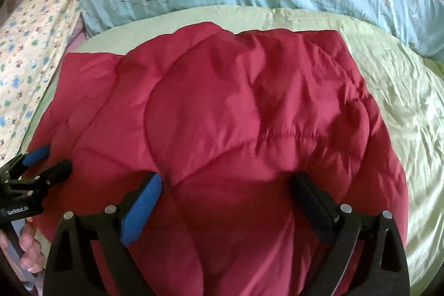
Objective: Fold large clothes
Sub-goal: 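Press and smooth the folded coat flat with both tools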
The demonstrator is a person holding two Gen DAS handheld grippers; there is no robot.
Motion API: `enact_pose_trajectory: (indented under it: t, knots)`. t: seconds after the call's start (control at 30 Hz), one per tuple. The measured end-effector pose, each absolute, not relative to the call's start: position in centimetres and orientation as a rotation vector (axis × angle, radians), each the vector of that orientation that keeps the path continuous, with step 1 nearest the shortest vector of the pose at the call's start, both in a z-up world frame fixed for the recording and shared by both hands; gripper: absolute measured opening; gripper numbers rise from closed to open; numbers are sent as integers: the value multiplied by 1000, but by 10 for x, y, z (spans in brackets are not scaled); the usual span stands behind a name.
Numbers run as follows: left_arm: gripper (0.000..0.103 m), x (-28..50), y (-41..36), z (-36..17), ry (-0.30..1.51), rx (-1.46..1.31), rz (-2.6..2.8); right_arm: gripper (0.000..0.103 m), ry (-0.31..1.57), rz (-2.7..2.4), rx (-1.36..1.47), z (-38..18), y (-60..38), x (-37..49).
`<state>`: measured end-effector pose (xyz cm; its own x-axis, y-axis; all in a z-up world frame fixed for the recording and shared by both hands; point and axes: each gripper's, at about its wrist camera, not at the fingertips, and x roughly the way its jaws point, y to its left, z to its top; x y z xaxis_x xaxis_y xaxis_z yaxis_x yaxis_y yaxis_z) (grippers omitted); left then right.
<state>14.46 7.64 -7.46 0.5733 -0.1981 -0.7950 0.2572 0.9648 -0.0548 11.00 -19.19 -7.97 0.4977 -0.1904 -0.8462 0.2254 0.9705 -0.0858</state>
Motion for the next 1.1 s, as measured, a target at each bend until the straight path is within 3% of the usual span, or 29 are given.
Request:
enact_pose_trajectory:
  t: [0.2,0.73,1.1]
  knots:
    - [100,187,69,-76,993,40,-222,98,1087,-283,79,-80,-215,146]
    - [102,333,81,-108,1157,-114,-70,98,1048,-402,260,-86,-274,175]
    - [97,247,92,-72,1018,-137,-236,99,1034,-416,262,-89,-274,176]
